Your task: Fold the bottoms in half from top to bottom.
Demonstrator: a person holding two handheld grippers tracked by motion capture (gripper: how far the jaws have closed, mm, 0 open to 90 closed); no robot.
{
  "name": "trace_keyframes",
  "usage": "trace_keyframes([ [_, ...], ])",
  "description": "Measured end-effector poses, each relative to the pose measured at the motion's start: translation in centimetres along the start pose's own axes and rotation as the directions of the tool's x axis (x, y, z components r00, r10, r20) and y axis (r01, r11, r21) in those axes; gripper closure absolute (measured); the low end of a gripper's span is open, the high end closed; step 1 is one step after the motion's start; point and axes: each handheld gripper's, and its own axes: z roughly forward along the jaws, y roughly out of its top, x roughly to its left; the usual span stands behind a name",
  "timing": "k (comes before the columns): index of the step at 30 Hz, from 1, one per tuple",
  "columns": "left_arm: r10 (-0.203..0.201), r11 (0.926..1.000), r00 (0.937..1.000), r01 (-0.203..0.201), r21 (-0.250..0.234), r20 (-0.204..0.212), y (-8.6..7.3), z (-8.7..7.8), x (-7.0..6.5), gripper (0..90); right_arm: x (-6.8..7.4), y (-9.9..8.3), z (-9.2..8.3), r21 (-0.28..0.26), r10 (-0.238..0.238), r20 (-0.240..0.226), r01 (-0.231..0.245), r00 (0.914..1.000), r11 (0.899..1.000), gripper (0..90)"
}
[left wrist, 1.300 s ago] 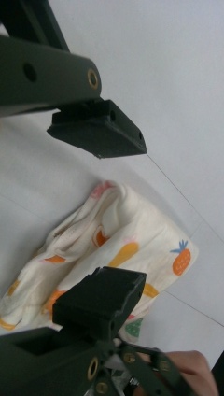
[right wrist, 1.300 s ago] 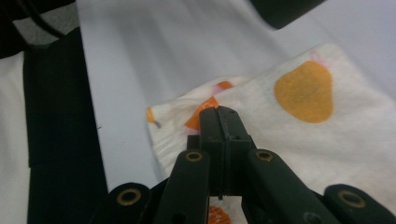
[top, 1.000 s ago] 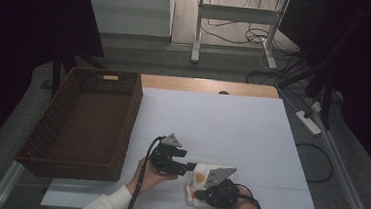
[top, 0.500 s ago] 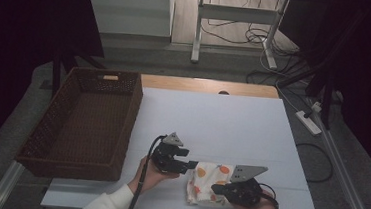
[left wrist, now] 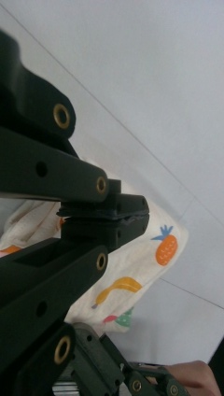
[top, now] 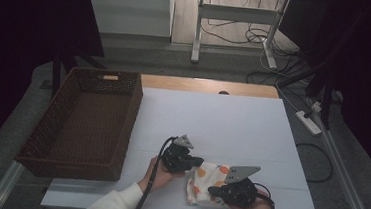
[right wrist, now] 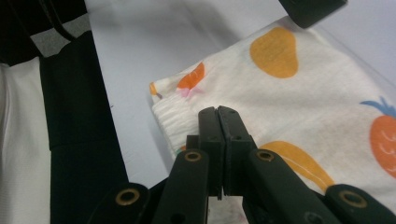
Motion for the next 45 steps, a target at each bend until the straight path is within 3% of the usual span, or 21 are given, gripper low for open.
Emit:
trace_keyframes([
  [11, -0.015, 0.998, 0.9995, 0.017, 0.061, -0.029, -1.0, 1.2, 1.2, 88.0, 0.0, -0.6, 0.6, 0.064, 0.015, -0.055, -0.012, 0.9984, 0.998, 89.3],
  [22, -0.028, 0.9979, 0.9992, 0.03, 0.057, -0.028, -1.5, 1.9, 1.3, 88.0, 0.1, -0.8, 0.8, 0.078, 0.016, -0.075, -0.01, 0.9971, 0.997, 89.5],
  [25, -0.018, 0.9981, 0.9991, 0.021, 0.058, -0.038, -1.4, 1.7, 1.2, 88.0, 0.0, -0.8, 0.7, 0.071, 0.013, -0.071, -0.008, 0.9974, 0.997, 89.3],
  [30, 0.027, 0.9993, 0.9974, -0.026, 0.026, -0.066, -0.5, 0.3, 0.3, 87.9, -0.6, -0.7, -0.2, -0.003, 0.021, -0.04, -0.021, 0.999, 1.0, 89.2],
  [37, 0.011, 0.9997, 0.9977, -0.013, -0.023, -0.066, -0.1, -1.5, 0.3, 87.5, -1.3, -0.8, -1.4, -0.076, 0.043, 0.037, -0.04, 0.9984, 0.996, 89.0],
  [41, -0.004, 0.9997, 0.999, 0.003, -0.025, -0.044, -0.3, -1.6, 0.5, 80.0, -1.6, -1.0, -1.6, -0.092, 0.052, 0.052, -0.047, 0.9973, 0.995, 82.1],
  [45, -0.004, 1.0, 0.9994, 0.004, -0.006, -0.035, -0.4, -1.4, 0.5, 54.3, -1.8, -1.0, -1.7, -0.102, 0.055, 0.083, -0.046, 0.995, 0.994, 68.8],
])
